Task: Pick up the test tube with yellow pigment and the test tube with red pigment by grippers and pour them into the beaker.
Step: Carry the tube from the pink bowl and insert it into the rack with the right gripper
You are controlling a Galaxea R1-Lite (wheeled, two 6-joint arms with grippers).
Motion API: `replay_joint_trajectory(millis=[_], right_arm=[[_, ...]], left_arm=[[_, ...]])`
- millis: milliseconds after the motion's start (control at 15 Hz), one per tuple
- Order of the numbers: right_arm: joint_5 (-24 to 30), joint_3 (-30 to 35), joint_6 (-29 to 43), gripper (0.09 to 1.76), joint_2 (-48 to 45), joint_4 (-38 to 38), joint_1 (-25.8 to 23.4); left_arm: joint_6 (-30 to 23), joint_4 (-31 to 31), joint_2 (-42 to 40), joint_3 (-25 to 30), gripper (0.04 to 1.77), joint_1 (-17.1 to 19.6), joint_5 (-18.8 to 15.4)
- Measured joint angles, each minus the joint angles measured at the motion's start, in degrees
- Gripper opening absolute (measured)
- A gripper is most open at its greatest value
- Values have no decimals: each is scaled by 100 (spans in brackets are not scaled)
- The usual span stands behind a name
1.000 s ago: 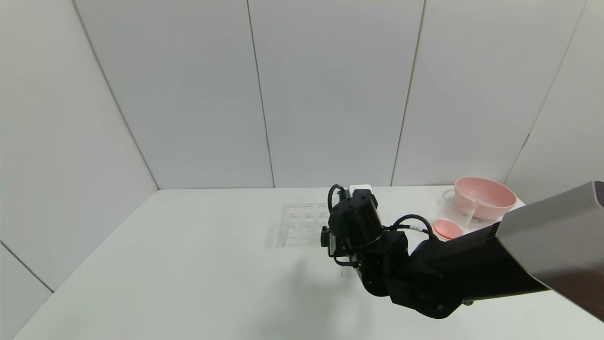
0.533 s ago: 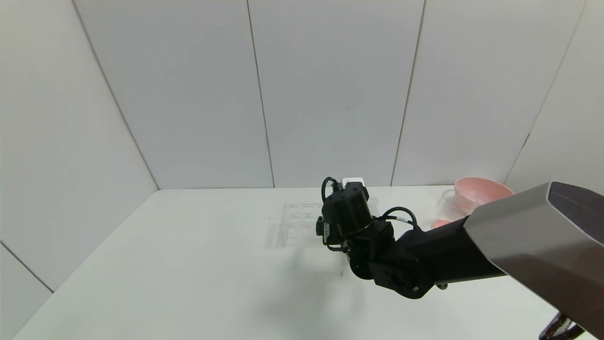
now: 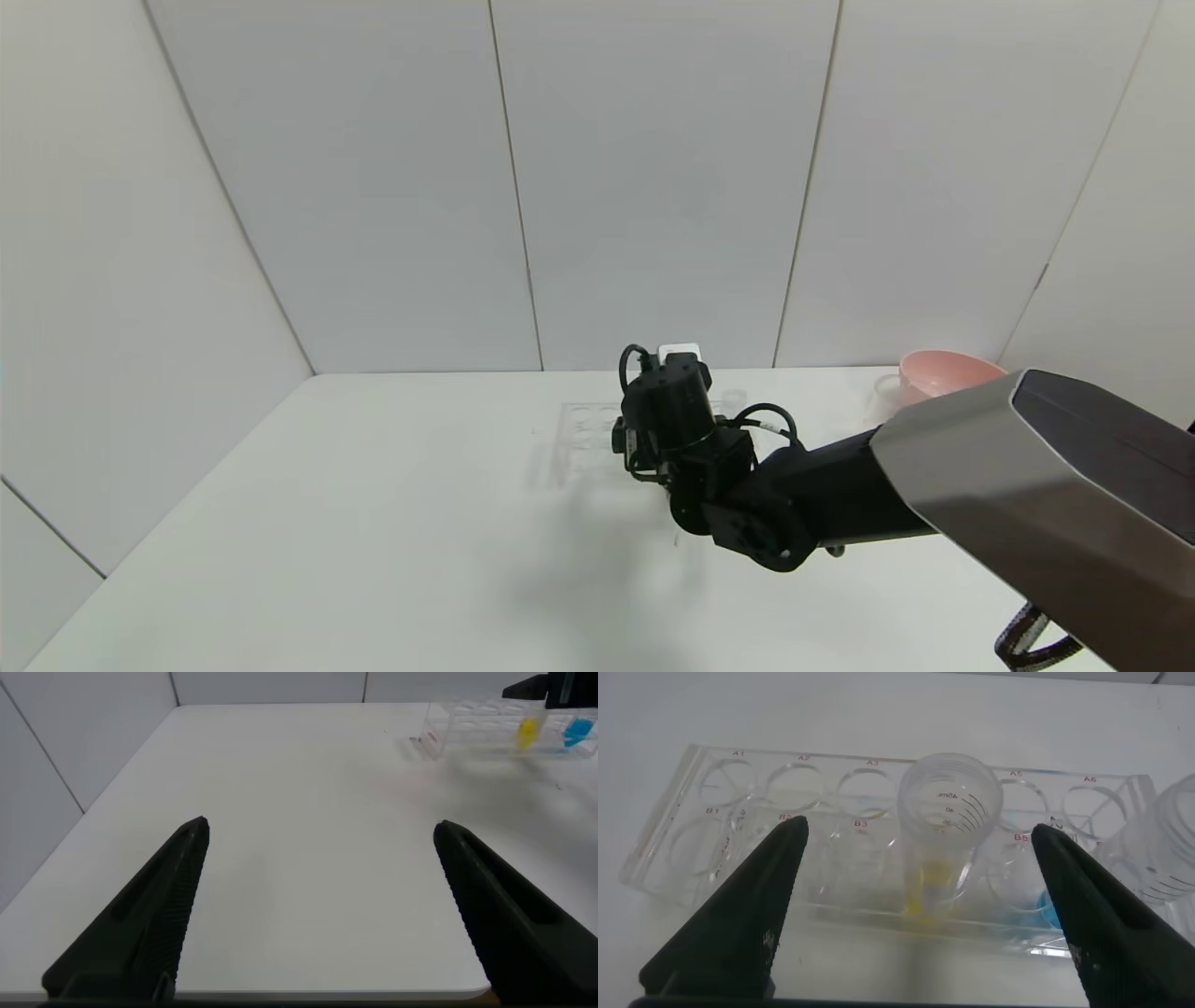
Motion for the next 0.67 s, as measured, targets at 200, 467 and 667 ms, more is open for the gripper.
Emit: replay_joint_trajectory(millis=[200, 467, 667], right_arm=[[-130, -215, -112, 171, 149, 2, -40], [-158, -377, -116, 171, 260, -38, -93], [-158, -388, -116, 171, 273, -60, -104]], left_arm=[[-2, 0, 0, 0, 172, 0, -2], [-2, 0, 0, 0, 172, 0, 0], [-2, 0, 0, 0, 172, 0, 0]])
